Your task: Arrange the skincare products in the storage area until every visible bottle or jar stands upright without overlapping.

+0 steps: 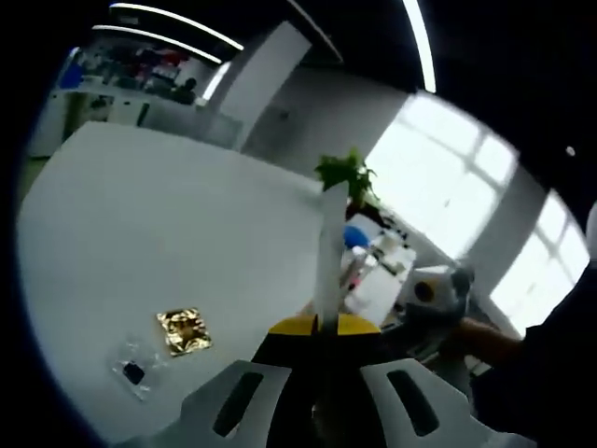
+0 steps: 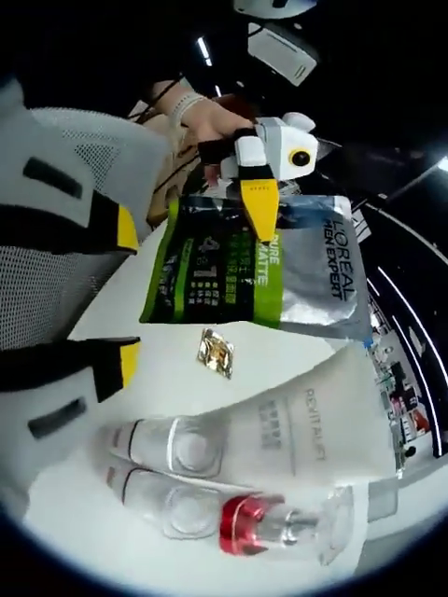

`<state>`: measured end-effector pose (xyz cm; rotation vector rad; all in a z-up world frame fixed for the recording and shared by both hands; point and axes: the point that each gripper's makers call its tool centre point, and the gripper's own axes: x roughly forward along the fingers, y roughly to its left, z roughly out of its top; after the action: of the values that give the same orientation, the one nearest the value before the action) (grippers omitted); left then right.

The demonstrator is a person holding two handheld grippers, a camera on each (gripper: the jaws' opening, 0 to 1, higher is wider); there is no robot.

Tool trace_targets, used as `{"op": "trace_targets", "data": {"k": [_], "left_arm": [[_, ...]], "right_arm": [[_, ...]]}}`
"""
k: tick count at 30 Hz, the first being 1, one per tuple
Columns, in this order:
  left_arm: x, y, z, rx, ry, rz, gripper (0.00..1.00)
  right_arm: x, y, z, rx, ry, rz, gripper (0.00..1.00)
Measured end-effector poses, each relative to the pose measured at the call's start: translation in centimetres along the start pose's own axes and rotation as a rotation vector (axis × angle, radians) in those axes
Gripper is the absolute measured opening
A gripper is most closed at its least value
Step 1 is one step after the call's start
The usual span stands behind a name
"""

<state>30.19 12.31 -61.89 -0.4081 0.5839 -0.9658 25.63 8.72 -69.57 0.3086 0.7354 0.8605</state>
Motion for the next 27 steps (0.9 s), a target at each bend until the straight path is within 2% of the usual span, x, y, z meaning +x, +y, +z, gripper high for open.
{"op": "trace_targets", "data": {"k": [4,6,12,15,17,27], "left_arm": [[-0.2,-0.4,-0.2,-0.019,-0.003,-0.016,0.00],[-0.3,-0.4,-0.2,-0.037,-0.012,-0.025,0.00],[-0.2,-0.8,-0.3,-0.054,-0.018,-0.041,0.00],[0.0,-1.0,-0.3,-0.077,-0.026,-0.057,0.00],[0.1,-0.8,-0.4,-0.085,-0.028,-0.055,0.00],[1.0,1.3,-1.4,-0.093,0.010,0.010,0.00]], "right_arm": [[0.4,0.0,-0.1,0.032,-0.011,0.020,0.46],[0.5,0.0,0.0,0.052,-0.016,0.032,0.42],[0.5,1.0,0.6,0.204,-0.070,0.116,0.42],[0.5,0.7,1.2,0.237,-0.103,0.116,0.38],[0.5,0.7,1.2,0.238,-0.099,0.119,0.31],[0.5,0.0,-0.2,0.215,-0.037,0.055,0.16]]}}
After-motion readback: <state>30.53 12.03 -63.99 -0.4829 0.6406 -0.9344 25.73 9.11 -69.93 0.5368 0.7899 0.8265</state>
